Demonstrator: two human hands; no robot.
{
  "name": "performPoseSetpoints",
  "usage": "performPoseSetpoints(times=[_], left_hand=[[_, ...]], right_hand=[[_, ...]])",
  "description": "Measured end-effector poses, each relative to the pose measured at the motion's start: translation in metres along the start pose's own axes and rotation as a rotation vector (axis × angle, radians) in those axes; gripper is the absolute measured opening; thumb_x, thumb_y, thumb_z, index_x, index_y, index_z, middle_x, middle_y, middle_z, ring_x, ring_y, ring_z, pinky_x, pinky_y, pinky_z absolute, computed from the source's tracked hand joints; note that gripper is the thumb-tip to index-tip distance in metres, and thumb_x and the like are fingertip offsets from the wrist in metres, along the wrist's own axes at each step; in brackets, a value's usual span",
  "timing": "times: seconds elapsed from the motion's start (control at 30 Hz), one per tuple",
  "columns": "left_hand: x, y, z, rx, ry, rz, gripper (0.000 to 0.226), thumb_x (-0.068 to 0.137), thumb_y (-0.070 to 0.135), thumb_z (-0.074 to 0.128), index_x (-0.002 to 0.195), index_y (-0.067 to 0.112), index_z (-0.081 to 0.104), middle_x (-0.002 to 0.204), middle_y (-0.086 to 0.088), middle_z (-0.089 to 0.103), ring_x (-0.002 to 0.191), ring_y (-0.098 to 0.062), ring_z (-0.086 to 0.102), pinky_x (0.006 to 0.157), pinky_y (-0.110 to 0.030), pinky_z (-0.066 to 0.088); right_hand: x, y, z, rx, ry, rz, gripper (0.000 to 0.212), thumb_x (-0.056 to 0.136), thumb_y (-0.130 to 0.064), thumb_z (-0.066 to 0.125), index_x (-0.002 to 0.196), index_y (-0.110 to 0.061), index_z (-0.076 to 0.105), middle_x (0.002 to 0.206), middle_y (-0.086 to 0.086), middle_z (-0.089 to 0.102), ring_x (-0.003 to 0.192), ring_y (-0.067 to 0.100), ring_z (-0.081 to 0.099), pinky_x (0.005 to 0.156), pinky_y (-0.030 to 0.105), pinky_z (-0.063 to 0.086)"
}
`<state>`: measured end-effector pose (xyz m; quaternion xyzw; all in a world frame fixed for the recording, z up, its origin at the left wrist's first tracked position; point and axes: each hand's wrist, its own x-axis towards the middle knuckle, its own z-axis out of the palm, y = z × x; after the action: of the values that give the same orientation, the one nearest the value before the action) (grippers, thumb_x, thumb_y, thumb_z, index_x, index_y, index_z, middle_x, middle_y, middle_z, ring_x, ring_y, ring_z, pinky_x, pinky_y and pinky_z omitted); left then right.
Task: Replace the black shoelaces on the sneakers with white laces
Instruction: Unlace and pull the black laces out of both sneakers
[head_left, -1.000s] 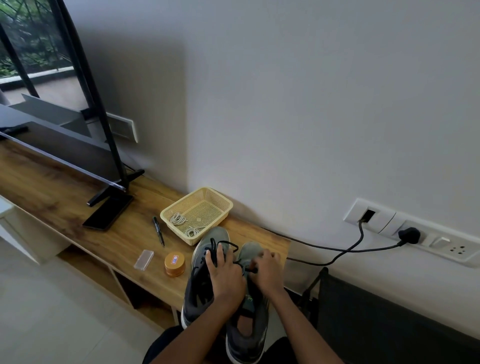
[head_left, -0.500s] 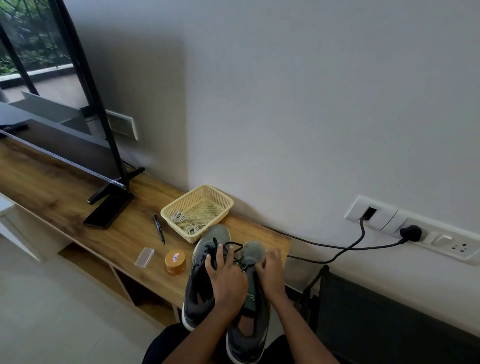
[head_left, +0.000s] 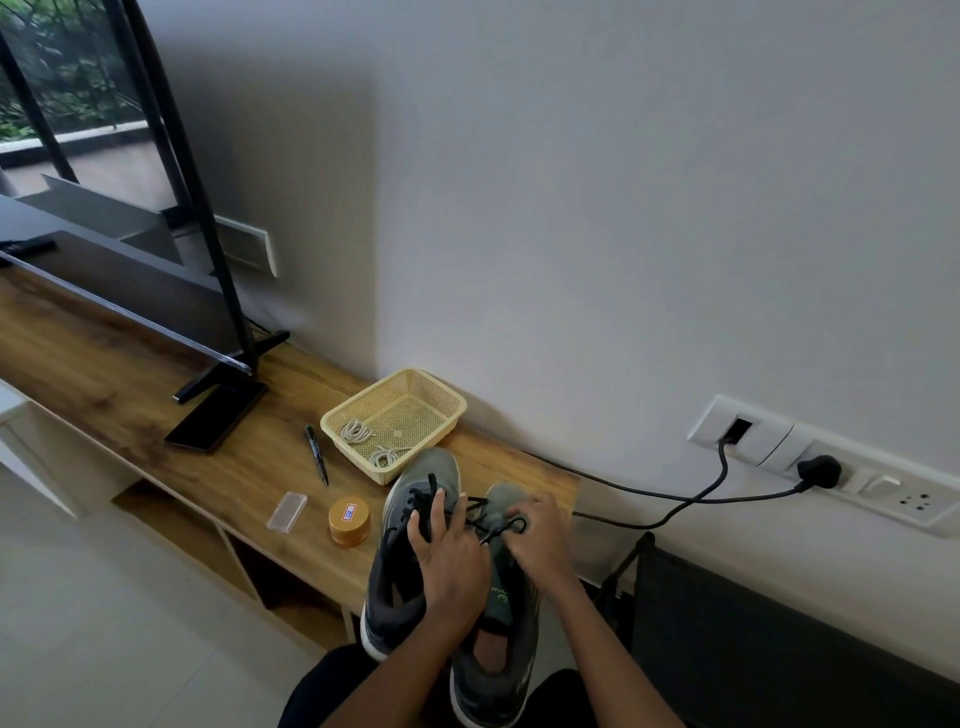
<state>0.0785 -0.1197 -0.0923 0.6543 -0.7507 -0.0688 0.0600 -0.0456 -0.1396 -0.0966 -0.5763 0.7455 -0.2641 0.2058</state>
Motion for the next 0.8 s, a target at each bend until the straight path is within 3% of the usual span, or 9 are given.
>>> performPoseSetpoints(times=[0.07,0.17,0.23,0.3,0.4,0.47,0.67,0.73,0.8], left_hand=[[-0.001,-0.001,0.002,0.001,0.0,0.021,0.019,0.059,0.039,0.081,0.061,0.023,0.072,0.121,0.007,0.065,0.127,-0.027,0.049,0.101,-0.052,0.019],[-0.001,0.001,0.003,0.023,0.034,0.004,0.025,0.085,0.041,0.057,0.088,0.023,0.074,0.146,0.01,0.042,0.143,-0.026,0.021,0.105,-0.049,-0.008],[-0.001,0.003,-0.001,0.001,0.035,-0.005,0.026,0.087,0.04,0.055,0.09,0.023,0.074,0.147,0.009,0.04,0.145,-0.023,0.015,0.106,-0.048,-0.007],[0.0,0.004,-0.002,-0.002,0.084,0.007,0.021,0.083,0.039,0.059,0.083,0.024,0.074,0.145,0.008,0.044,0.143,-0.021,0.017,0.108,-0.05,0.004],[0.003,0.01,-0.004,-0.051,0.023,0.043,0.036,0.096,0.035,0.035,0.111,0.022,0.065,0.157,0.01,0.016,0.146,-0.021,-0.006,0.105,-0.051,-0.011],[0.002,0.011,-0.005,-0.058,0.015,0.025,0.039,0.097,0.033,0.031,0.118,0.021,0.061,0.158,0.01,0.013,0.146,-0.02,-0.008,0.104,-0.051,-0.013],[-0.005,0.011,-0.013,-0.089,-0.055,0.022,0.038,0.098,0.034,0.031,0.11,0.022,0.064,0.157,0.011,0.011,0.146,-0.019,-0.009,0.104,-0.051,-0.014],[-0.004,0.011,-0.013,-0.086,-0.055,0.014,0.037,0.098,0.035,0.031,0.113,0.022,0.063,0.158,0.011,0.011,0.146,-0.019,-0.01,0.104,-0.05,-0.014],[-0.004,0.009,-0.013,-0.077,-0.054,0.026,0.037,0.098,0.035,0.032,0.111,0.022,0.064,0.158,0.011,0.011,0.146,-0.019,-0.01,0.104,-0.049,-0.014]], right_hand=[[-0.001,0.002,0.0,-0.288,-0.03,-0.126,0.021,0.082,-0.021,0.065,0.103,-0.019,0.068,0.123,0.0,0.048,0.116,0.023,0.039,0.092,0.031,0.039],[-0.001,0.002,0.002,-0.417,0.062,-0.249,0.01,0.08,-0.02,0.067,0.088,-0.015,0.071,0.11,0.001,0.057,0.104,0.025,0.049,0.077,0.035,0.047],[-0.001,0.002,0.002,-0.388,0.112,-0.255,0.008,0.082,-0.017,0.064,0.082,-0.011,0.068,0.104,0.0,0.055,0.1,0.022,0.048,0.07,0.031,0.046],[-0.004,0.006,0.006,-0.281,0.129,-0.176,0.01,0.088,-0.017,0.059,0.088,-0.009,0.064,0.106,-0.002,0.048,0.1,0.016,0.042,0.071,0.023,0.042],[-0.01,0.007,0.012,-0.136,0.241,-0.033,0.006,0.091,-0.014,0.054,0.086,-0.01,0.057,0.102,-0.001,0.045,0.088,0.013,0.044,0.061,0.017,0.034],[-0.01,0.01,0.011,0.033,0.318,0.104,0.012,0.091,-0.007,0.051,0.079,-0.008,0.05,0.094,0.003,0.044,0.077,0.017,0.045,0.054,0.019,0.03],[0.001,0.021,0.003,0.708,0.508,0.762,0.012,0.095,0.001,0.037,0.088,-0.001,0.047,0.093,0.023,0.057,0.069,0.027,0.053,0.058,0.031,0.045],[-0.001,0.018,0.004,0.854,0.463,0.801,0.009,0.095,0.002,0.038,0.093,-0.001,0.046,0.098,0.025,0.058,0.073,0.029,0.056,0.058,0.032,0.048],[-0.004,0.013,-0.004,0.788,0.398,0.687,0.012,0.09,0.005,0.043,0.1,0.002,0.049,0.104,0.025,0.056,0.077,0.026,0.053,0.06,0.031,0.045]])
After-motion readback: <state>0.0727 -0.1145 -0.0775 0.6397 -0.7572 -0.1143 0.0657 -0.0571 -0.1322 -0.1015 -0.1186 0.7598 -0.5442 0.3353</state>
